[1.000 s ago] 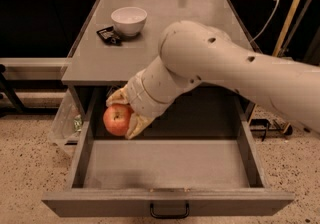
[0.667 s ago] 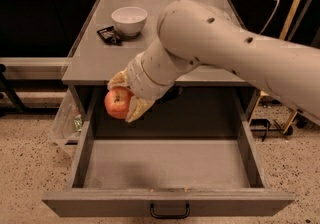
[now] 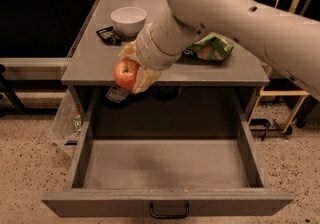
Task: Pick apple from top drawer and place on counter
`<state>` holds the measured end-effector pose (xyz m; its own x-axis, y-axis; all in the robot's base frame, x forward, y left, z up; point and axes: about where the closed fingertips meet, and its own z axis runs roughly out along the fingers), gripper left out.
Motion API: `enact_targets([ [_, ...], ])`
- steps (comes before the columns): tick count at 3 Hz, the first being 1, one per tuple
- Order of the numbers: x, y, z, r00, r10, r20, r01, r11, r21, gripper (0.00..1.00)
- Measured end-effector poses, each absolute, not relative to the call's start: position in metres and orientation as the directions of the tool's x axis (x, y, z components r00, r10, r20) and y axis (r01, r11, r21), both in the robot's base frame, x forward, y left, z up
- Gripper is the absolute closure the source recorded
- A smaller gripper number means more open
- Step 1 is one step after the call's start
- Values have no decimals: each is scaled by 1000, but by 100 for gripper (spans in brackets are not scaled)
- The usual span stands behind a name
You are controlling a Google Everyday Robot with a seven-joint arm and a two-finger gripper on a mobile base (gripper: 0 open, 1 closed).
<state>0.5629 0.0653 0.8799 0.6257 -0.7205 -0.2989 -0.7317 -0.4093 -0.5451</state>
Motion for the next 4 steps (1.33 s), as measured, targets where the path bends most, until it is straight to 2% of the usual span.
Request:
enact_targets([
  [3,637,33,872,465,-743,-481,-818,-154,-554,100],
  [4,647,29,869,436,-745,-504,-838,-131,-530,81],
])
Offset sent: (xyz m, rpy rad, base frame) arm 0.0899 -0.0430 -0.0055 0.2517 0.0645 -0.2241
